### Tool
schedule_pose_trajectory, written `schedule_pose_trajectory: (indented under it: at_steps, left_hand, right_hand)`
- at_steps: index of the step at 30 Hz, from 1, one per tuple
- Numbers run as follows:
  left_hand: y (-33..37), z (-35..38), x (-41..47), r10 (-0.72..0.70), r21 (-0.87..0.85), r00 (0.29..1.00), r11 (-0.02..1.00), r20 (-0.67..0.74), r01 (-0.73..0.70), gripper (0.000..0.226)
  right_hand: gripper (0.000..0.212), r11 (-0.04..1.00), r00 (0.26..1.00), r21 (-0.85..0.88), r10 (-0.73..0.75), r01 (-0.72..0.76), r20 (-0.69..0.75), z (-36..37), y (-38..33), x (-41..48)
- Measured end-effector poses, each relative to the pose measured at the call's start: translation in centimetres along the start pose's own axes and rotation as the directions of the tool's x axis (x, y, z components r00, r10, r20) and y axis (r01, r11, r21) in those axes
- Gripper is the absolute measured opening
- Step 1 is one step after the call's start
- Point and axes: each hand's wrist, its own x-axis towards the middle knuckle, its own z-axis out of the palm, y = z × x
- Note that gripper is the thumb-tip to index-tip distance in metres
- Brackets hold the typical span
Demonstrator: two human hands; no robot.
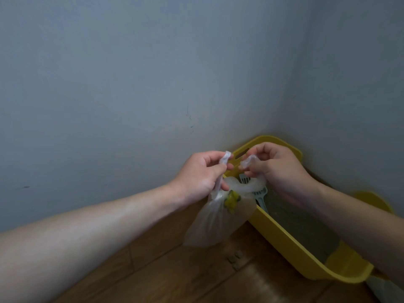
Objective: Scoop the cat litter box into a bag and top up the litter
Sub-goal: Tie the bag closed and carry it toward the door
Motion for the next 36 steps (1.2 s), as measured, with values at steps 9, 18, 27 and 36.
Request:
schedule_pose_trajectory:
  at_steps: [9,18,27,36]
  left_hand:
    - [0.3,0.7,-0.3,0.033,0.007,0.999,0.999,0.026,-0.033,0.036]
    - [-0.7,0.9,0.4,0.202,0.065,0.974,0.978,-0.101,-0.196,0.028]
    - [-1.8,-0.5,0.7,0.211,0.320,0.977,0.929,-0.041,-0.187,0.088]
    - [-0.5,-1.1,0.8,0.136,0.241,0.989,0.960,0.053,-0.145,0.093]
  right_hand:
    - [0.008,0.980,0.989,-0.193,-0.076,0.051,-0.129,1.4,-0.1,0.1]
    - [0.015,1.000,0.999,-0.007,-0.010,0.010,0.040,2.8,-1.6,-1.0]
    - [0.011,0.982,0.994,-0.186,-0.045,0.027,-0.095,3.8,-4.3,0.1]
    - [0.016,0.989,0.987,-0.135,-0.072,0.053,-0.142,4.1,-9.7,1.0]
